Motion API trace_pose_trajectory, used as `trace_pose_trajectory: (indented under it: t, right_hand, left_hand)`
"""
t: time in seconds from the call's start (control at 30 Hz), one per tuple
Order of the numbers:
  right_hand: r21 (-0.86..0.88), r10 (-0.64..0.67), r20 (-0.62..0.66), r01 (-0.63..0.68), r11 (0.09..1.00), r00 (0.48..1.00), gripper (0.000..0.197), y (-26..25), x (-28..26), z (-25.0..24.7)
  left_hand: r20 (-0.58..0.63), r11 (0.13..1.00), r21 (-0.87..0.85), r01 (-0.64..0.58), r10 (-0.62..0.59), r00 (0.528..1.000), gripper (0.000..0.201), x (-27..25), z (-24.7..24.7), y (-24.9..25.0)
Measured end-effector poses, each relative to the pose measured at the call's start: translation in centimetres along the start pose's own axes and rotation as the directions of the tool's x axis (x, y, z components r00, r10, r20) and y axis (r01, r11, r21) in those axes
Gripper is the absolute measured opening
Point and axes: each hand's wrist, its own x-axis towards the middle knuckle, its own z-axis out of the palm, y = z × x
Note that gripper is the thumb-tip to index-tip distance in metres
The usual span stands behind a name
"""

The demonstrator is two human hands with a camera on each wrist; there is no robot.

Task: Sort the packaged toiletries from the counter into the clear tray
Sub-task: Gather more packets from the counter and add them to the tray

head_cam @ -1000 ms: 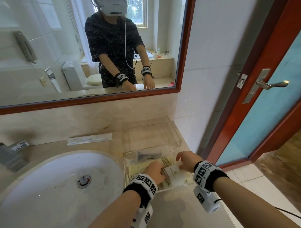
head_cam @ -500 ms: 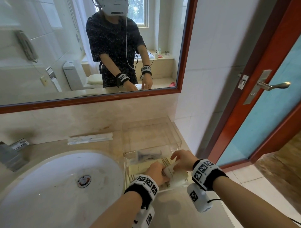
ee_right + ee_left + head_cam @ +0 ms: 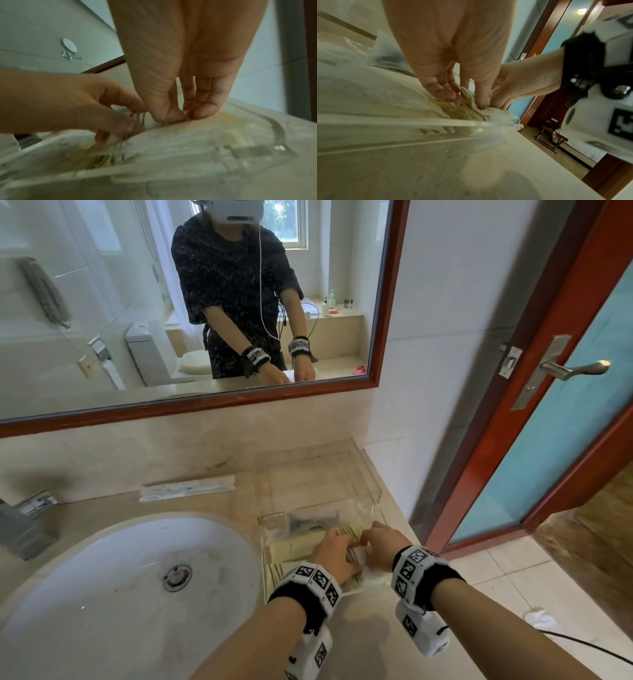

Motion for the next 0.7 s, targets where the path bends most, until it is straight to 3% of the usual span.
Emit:
trace_pose_trajectory:
  t: [0.3, 0.7]
  right_hand:
    - [0.010, 0.027, -0.014, -0.027, 1.000, 1.000, 0.034, -0.12, -0.17, 0.57]
    - [-0.024, 0.060, 0.008, -0.060, 0.998, 0.998, 0.031, -0.42, 0.30, 0.74]
  left_hand:
    - [0.029, 0.993, 0.117, -0.025, 0.022, 0.999, 0.035, 0.57, 0.14, 1.00]
    - [0.033, 0.995, 0.093, -0.016, 0.013, 0.999, 0.035, 0.13, 0.38, 1.10]
